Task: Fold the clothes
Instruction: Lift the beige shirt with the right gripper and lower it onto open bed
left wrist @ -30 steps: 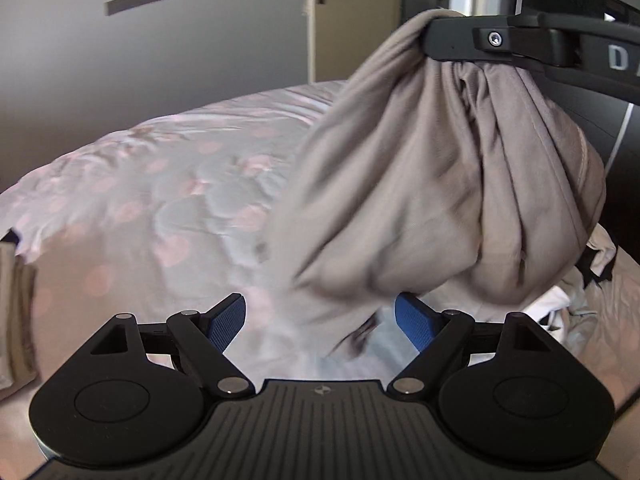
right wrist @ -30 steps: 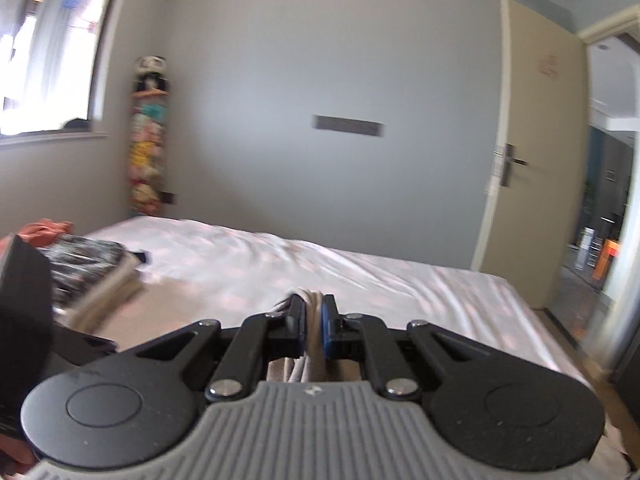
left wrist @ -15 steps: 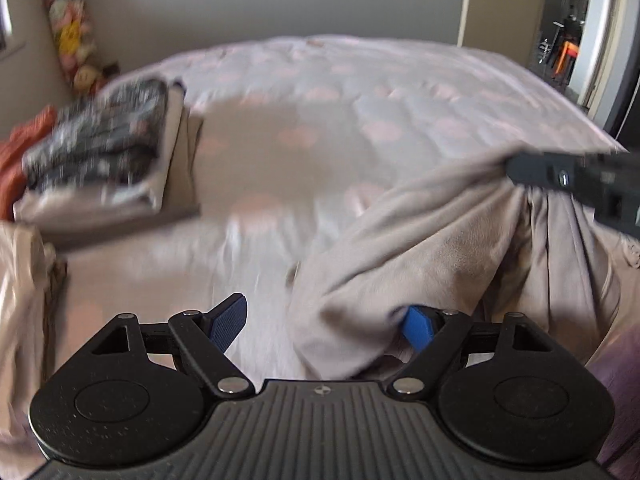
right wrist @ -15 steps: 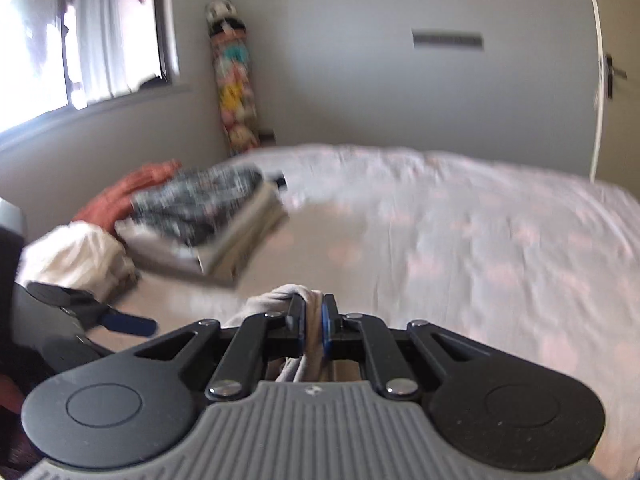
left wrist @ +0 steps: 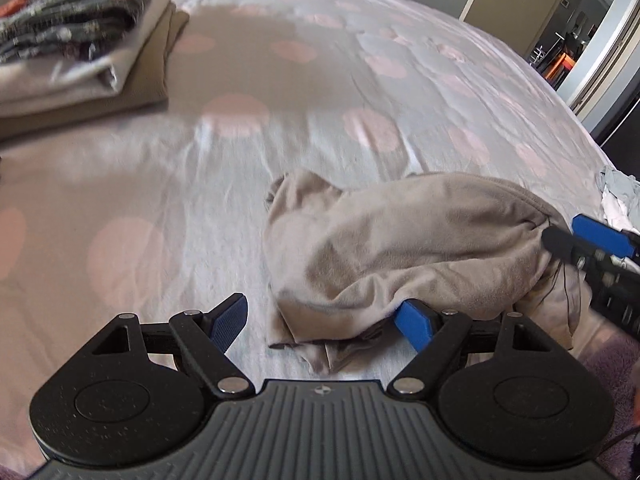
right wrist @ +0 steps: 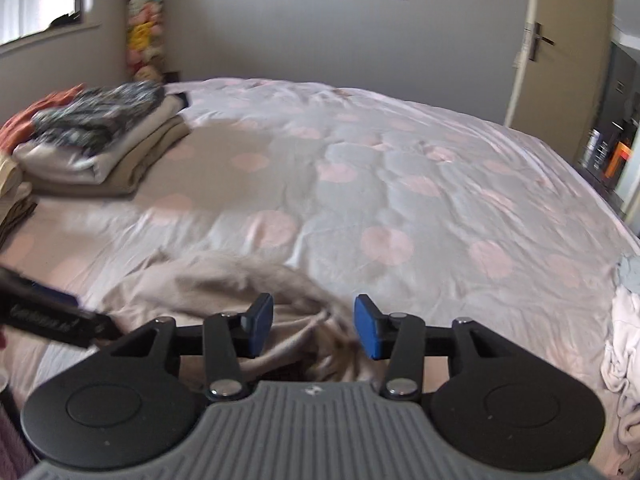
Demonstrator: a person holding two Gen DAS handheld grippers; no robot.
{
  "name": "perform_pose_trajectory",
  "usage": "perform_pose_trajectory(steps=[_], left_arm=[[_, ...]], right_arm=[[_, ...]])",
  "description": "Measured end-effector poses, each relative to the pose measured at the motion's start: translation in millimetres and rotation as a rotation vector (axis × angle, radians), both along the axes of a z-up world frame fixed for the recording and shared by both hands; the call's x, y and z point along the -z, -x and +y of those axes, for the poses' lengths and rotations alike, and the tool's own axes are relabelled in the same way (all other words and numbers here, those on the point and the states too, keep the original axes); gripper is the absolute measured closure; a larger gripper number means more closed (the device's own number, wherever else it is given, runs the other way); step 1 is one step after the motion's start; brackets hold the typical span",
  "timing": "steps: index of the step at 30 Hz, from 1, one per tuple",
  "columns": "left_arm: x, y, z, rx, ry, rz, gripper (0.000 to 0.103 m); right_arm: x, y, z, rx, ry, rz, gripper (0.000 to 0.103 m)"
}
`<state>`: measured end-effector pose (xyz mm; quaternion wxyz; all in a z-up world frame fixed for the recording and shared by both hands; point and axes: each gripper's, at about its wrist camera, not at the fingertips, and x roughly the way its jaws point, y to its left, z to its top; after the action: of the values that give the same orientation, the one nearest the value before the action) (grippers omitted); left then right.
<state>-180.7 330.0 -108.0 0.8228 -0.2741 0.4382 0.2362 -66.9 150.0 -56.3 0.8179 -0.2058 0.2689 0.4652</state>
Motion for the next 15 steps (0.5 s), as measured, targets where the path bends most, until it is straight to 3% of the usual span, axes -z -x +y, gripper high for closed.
perform_pose_trajectory(steps=[5,7,9,10,11,12,15], left_arm=[[12.6,-5.9,0.2,0.019,0.057,0.031,0.023],[16.5,-4.4,3.4,0.004,0.085,0.029,0.024],[19.1,-1.3,7.7,-0.020,0.108,0.022,0.035],[20.2,0.3,9.9,-0.032,0.119,0.020,0.039],[21.2,1.4,11.5,-0.041,0.128,0.017,0.045],[22.3,2.1,12.8,-0.048,0.134,0.015,0.049],[23.6,4.4,16.6,-0.069,0.147,-0.002,0.075]], right_arm=[[23.7,19.6,23.1,-0.127,0.106,0.059,0.036],[34.1,18.4,32.9,-0.142,0.152,0.094,0.035],[43.6,16.3,40.2,-0.151,0.196,0.115,0.035],[47.9,13.6,42.2,-0.145,0.208,0.127,0.040],[50.9,10.5,43.2,-0.134,0.213,0.140,0.054],[52.8,6.5,43.0,-0.120,0.210,0.158,0.060],[52.2,-5.6,37.0,-0.074,0.162,0.213,0.080]])
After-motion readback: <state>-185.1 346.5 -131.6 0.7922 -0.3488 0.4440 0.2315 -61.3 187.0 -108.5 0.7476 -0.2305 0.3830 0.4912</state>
